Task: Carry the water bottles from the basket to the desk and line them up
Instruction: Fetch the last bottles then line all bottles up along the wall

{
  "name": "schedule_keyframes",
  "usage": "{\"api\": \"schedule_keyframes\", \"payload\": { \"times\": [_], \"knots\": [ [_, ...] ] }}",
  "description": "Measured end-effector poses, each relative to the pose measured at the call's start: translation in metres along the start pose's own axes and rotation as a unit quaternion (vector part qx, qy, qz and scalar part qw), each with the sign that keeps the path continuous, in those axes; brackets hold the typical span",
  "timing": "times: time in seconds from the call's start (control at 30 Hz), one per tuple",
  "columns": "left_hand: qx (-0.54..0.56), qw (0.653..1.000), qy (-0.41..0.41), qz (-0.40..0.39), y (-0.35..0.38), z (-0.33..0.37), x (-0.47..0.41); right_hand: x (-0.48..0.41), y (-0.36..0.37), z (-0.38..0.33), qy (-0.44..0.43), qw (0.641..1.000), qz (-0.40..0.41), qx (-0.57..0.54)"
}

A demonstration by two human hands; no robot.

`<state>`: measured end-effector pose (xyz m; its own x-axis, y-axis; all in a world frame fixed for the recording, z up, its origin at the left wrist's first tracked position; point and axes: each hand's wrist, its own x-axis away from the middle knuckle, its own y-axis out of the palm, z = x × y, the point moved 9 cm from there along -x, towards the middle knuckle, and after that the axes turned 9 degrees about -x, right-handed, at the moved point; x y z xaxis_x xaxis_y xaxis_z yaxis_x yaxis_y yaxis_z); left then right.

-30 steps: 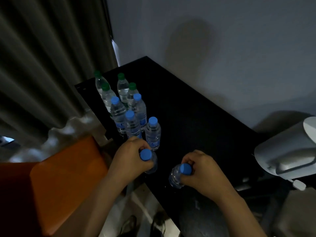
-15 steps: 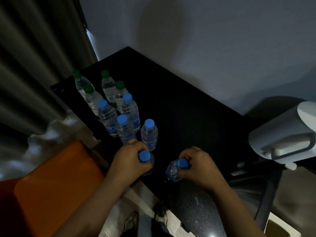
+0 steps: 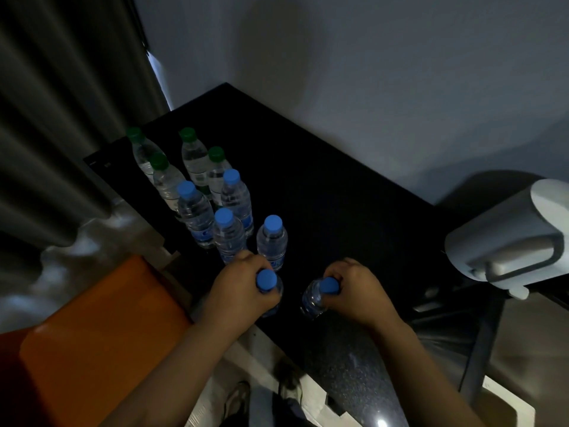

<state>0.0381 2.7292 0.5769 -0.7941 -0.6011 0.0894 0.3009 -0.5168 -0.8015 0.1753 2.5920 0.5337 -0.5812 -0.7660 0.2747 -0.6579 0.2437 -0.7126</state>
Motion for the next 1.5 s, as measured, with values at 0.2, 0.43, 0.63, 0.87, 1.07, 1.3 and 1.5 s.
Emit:
{"api": "schedule_keyframes", "payload": {
  "times": [0.2,0.43,0.63,0.87,1.07,1.3,1.5],
  "knots": [
    [-0.009,1.0,-0.004,-0.009,-0.001,0.002,-0.002,0.003,-0.002,0.007,0.013,1.0,0.017,0.002],
    [-0.02,0.999,0.004,-0.039,-0.002,0.007,-0.005,0.014,-0.001,0.02,0.06,0.997,0.038,0.017],
    [-0.053,0.996,0.02,-0.072,-0.004,0.009,-0.007,0.051,0.003,0.041,0.122,0.984,-0.009,0.13],
    [-0.094,0.991,0.098,0.013,-0.034,0.039,-0.005,0.098,-0.002,0.027,0.166,0.979,0.052,0.107],
    [-0.086,0.952,0.266,-0.125,0.014,0.094,0.028,0.168,-0.005,0.026,0.252,0.956,0.122,0.081],
    [-0.139,0.873,0.38,-0.271,0.09,0.144,0.093,0.278,-0.012,0.052,0.373,0.906,0.2,0.017],
    [-0.182,0.819,0.449,-0.308,0.132,0.205,0.152,0.388,-0.021,0.083,0.449,0.852,0.266,-0.041]
  ]
}}
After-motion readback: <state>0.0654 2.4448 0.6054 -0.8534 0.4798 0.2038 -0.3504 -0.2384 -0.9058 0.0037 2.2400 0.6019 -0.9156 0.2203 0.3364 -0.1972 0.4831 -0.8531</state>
